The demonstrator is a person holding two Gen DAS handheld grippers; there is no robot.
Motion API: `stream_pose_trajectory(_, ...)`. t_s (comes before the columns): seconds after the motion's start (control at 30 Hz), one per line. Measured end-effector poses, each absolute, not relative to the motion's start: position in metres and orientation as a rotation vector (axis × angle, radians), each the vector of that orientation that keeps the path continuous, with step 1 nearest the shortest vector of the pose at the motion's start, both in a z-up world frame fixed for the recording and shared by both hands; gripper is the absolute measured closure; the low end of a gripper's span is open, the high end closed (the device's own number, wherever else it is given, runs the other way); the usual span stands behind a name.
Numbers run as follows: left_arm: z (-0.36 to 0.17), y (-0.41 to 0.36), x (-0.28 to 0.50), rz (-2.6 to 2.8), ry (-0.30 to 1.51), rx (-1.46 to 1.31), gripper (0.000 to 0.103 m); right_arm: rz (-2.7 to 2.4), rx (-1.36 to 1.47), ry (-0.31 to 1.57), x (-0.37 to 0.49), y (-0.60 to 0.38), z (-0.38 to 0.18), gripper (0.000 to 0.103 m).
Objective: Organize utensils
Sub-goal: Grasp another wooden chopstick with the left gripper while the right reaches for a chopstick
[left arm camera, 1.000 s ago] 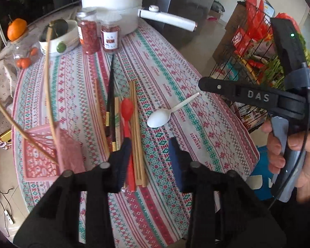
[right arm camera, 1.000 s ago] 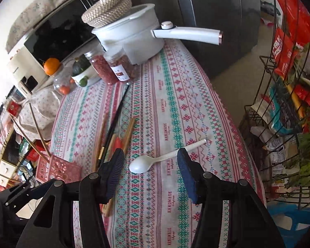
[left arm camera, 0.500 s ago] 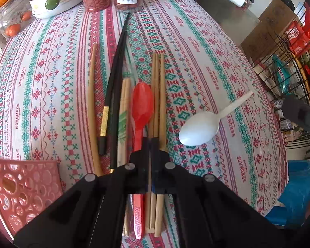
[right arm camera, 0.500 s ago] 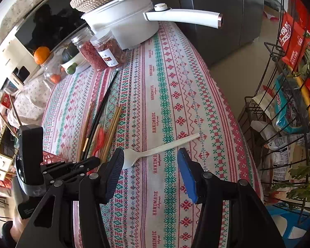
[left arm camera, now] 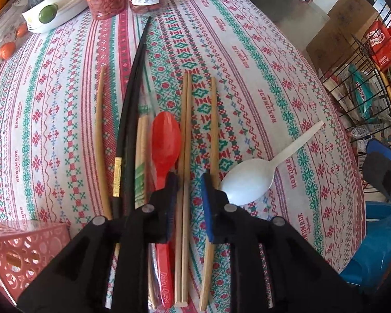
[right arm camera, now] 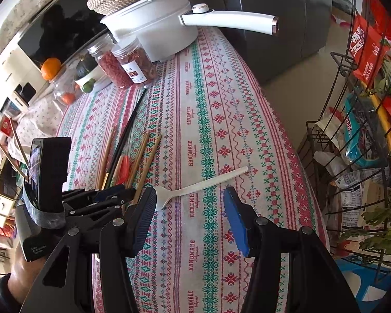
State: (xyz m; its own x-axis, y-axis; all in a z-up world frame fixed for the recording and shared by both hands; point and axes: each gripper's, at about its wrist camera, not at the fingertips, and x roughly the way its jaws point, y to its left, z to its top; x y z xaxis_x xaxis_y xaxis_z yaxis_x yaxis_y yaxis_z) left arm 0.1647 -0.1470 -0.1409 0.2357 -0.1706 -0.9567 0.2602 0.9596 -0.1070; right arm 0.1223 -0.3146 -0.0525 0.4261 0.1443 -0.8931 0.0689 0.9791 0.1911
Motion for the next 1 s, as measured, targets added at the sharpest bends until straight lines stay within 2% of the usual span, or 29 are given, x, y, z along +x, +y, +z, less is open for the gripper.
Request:
stream_pose_trajectory(0.07, -0.142, -0.151, 0.170, -0.296, 1.287, 0.081, 0.083, 0.040, 0.207, 1.140, 0.123, -0.315, -0.055, 0.047)
stream_pose_trajectory(0.13, -0.143, -0.155, 0.179, -0.279, 1.276, 0.091, 0.093, 0.033, 0.199, 1.149, 0.125, -0.314, -0.059, 0.047)
stream_pose_trajectory(0.3, -0.129, -0.145, 0.180, -0.312, 1.250, 0.038, 0.093, 0.021, 0.188, 1.161, 0.129, -0.310, -0.064, 0.047)
stream_pose_trajectory(0.8, -0.024, -0.068, 0.098, -0.397, 0.927, -0.048, 0.093, 0.077, 0.177, 1.213, 0.164, -0.252, -0.093, 0.047)
stream_pose_trajectory(0.9, -0.014, -0.050, 0.085, -0.399, 0.888, -0.066, 0.093, 0.086, 0.158, 1.227, 0.174, -0.237, -0.102, 0.052)
stream_pose_trajectory(1.0, -0.005, -0.034, 0.076, -0.397, 0.865, -0.075, 0.093, 0.066, 0.135, 1.248, 0.182, -0.226, -0.114, 0.062)
